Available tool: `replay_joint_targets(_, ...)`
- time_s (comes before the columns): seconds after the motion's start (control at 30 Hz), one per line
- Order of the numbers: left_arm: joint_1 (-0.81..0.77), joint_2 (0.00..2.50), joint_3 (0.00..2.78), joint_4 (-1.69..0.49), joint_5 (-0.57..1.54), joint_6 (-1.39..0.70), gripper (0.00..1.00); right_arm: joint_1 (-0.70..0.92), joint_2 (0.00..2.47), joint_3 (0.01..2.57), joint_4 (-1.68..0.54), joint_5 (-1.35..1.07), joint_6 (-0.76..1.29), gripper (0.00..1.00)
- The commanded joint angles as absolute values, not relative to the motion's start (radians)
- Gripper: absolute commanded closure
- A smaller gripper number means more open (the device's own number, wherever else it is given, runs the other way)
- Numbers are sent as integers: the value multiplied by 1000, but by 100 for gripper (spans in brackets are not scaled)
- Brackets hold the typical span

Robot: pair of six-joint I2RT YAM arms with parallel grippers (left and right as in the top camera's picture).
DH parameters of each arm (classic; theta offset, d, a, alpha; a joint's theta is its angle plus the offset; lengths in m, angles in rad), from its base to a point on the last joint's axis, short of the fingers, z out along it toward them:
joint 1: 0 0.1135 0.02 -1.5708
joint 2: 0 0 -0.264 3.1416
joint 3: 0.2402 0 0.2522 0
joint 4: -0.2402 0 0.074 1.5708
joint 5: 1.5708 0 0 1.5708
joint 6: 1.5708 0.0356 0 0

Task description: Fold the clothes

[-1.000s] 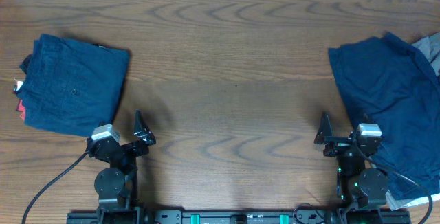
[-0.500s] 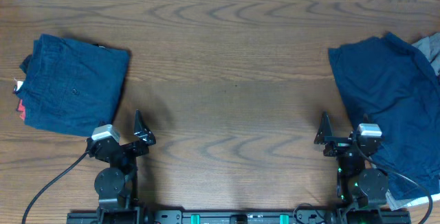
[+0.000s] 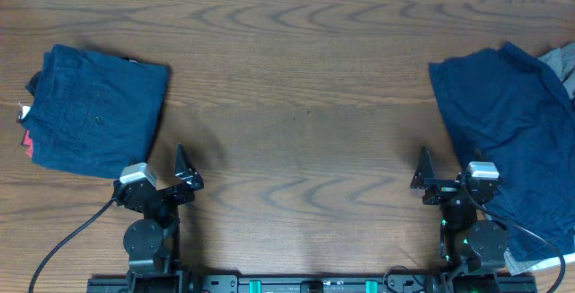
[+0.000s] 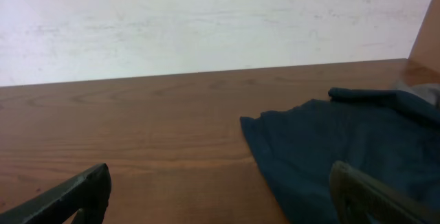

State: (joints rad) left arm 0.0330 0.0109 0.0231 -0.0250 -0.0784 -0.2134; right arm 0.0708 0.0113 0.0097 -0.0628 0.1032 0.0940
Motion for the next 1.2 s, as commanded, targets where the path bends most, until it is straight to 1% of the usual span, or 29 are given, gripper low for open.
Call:
replay_joint_targets(0.0, 38, 4, 4, -64, -90, -222, 2, 59, 7, 6, -63, 97, 81, 1)
replay_joint_targets(0.67, 38, 4, 4, -64, -91, -223, 2, 59, 7, 6, -64, 96, 81, 1)
replay_joint_targets(0.83, 38, 6, 4, -63, -86, -224, 2, 59, 10, 6, -53, -12, 82, 1)
replay_joint_targets(0.93, 38, 9, 17, -70, -63, -297, 2, 59, 15, 14, -64, -35, 92, 1)
replay_joint_targets(1.03, 38, 37, 55, -91, -7, -297, 2, 59, 42, 61, -118, -2, 91, 1)
replay_joint_targets(1.17, 38, 141, 161, -168, -7, -297, 2, 59, 156, 179, -154, 56, 42, 1)
